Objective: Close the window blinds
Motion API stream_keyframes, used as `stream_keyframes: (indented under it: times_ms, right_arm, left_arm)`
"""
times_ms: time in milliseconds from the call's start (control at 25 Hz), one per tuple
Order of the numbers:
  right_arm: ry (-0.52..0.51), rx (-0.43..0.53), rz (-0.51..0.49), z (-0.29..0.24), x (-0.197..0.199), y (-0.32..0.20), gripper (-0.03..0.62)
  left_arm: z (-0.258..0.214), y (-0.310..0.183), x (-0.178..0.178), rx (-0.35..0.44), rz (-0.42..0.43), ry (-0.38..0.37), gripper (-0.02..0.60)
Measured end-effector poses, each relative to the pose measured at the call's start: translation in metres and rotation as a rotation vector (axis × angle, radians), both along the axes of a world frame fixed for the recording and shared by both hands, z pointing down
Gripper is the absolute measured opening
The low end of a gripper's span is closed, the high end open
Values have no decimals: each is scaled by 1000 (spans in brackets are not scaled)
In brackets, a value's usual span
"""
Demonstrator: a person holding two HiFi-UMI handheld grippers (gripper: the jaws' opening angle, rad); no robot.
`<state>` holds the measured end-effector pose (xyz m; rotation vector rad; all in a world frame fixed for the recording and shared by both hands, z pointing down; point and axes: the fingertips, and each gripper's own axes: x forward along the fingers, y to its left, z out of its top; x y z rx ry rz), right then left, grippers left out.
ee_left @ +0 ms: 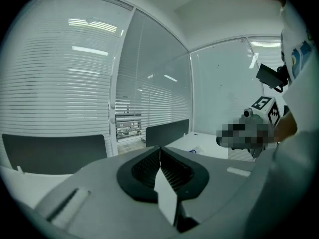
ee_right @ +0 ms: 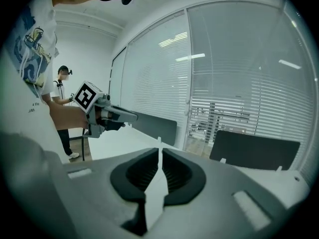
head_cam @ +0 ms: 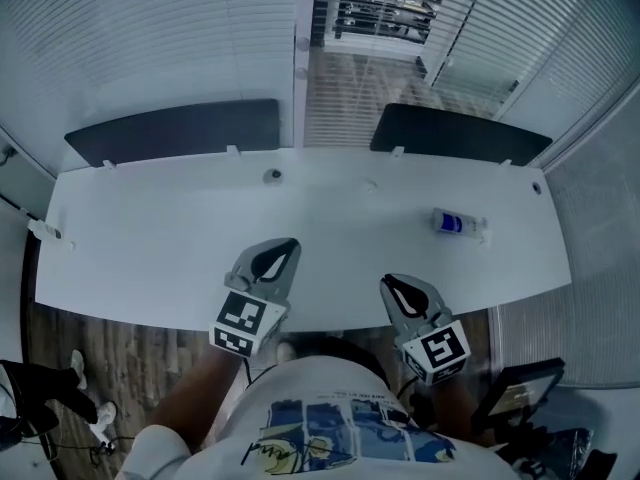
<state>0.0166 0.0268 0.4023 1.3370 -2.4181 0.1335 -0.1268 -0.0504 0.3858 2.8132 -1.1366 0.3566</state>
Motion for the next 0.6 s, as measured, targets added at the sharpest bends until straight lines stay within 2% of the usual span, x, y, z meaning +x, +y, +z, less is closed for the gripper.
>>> stream_keyframes:
  times_ms: [160,320,600]
  right_arm:
    - [7,11,3,1,18,-17,12]
    - [13,8,34,0,48,-33,12]
    - [15,-21,54,17,101,-65,12]
  left_arm:
    - [-1,-36,13,24,-24,-17,29]
    - [-2,-74,29,12,-50,-40,48]
    - [1,-163,58,34,-138,-26,55]
